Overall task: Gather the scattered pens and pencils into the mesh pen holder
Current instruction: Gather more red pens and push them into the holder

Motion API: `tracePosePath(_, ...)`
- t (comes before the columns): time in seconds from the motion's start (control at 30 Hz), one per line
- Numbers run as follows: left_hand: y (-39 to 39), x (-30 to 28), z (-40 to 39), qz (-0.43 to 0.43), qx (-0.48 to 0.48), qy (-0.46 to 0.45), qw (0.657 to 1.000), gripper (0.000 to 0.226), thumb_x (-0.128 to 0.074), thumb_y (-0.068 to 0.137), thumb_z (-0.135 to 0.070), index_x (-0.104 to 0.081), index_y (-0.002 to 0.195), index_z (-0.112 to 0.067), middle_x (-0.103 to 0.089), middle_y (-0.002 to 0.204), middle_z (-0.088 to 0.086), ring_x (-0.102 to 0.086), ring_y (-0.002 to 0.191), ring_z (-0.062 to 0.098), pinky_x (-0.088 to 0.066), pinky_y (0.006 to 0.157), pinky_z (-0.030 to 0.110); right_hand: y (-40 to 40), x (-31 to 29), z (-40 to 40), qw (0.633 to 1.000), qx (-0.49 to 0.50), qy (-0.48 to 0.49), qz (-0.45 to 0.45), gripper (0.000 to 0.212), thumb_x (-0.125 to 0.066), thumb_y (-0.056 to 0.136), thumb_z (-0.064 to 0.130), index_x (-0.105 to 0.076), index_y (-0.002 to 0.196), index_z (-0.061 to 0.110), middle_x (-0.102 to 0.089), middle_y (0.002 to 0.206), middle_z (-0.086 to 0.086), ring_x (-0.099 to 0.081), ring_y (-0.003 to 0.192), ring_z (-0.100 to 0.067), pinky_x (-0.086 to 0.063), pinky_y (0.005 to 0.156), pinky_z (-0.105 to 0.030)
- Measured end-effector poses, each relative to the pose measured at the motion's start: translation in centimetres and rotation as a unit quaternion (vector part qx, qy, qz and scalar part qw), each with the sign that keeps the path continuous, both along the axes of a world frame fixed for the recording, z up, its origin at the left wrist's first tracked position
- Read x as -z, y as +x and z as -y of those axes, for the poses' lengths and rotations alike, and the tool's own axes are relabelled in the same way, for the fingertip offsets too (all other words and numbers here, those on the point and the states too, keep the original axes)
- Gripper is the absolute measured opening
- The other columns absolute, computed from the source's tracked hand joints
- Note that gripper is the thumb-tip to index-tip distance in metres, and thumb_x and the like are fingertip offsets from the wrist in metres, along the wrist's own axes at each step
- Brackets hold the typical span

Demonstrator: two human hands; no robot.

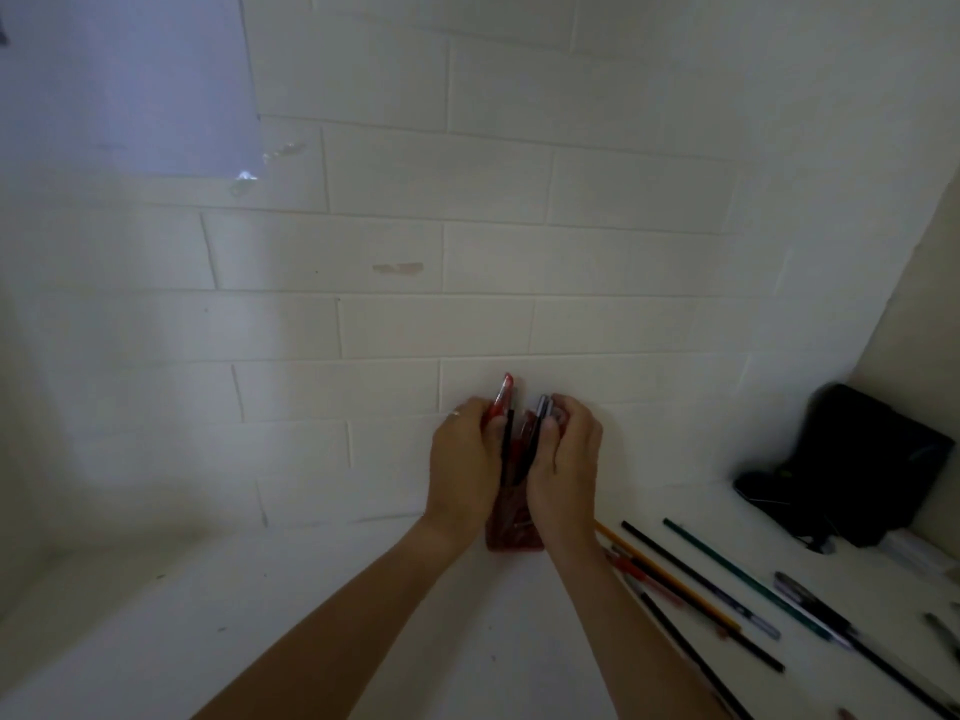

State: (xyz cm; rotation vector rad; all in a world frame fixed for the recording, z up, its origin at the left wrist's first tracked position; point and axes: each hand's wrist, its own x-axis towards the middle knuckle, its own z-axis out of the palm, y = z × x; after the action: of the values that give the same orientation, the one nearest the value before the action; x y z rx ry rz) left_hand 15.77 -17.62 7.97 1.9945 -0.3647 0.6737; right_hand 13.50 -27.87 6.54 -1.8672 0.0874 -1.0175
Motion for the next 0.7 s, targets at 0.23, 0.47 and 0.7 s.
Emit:
tracePosePath(0.23, -1.4, -3.8, -0.3, 0.066, -0.011, -0.117, 0.991, 0.015, -0.063, 0.094, -0.026, -0.074, 0.102, -0.021, -0.063, 0.09, -0.004, -0.059, 0.082, 0.006, -0.046, 0.074, 0.015, 0.1, 0.4, 0.3, 1.0, -0.006, -0.028, -0.001, 0.028, -0.04, 0.104, 0.019, -0.048, 0.131, 0.016, -0.047, 0.128, -0.004, -0.04, 0.108, 0.002, -0.027, 0.092, 0.005)
tracePosePath(0.47, -0.6, -1.7, 0.3, -0.034, 0.053, -0.102, 0.993, 0.007, -0.07, 0.086, -0.022, -0.072, 0.093, -0.022, -0.072, 0.081, -0.008, -0.068, 0.075, 0.006, -0.058, 0.075, 0.031, -0.1, 0.6, 0.5, 0.999, -0.037, -0.011, -0.031, 0.032, -0.037, 0.105, 0.027, -0.044, 0.136, 0.022, -0.048, 0.13, -0.002, -0.038, 0.108, 0.016, -0.03, 0.088, 0.004)
tracePosePath(0.7, -0.9, 1.2, 0.7, -0.021, 0.036, 0.03, 0.999, 0.02, -0.073, 0.08, -0.015, -0.06, 0.092, -0.024, -0.065, 0.086, -0.01, -0.063, 0.078, 0.006, -0.057, 0.072, 0.03, -0.4, 0.9, 0.6, 0.998, -0.047, -0.002, -0.04, 0.043, -0.039, 0.104, 0.029, -0.034, 0.146, 0.022, -0.04, 0.138, 0.005, -0.04, 0.121, -0.003, -0.029, 0.097, -0.005)
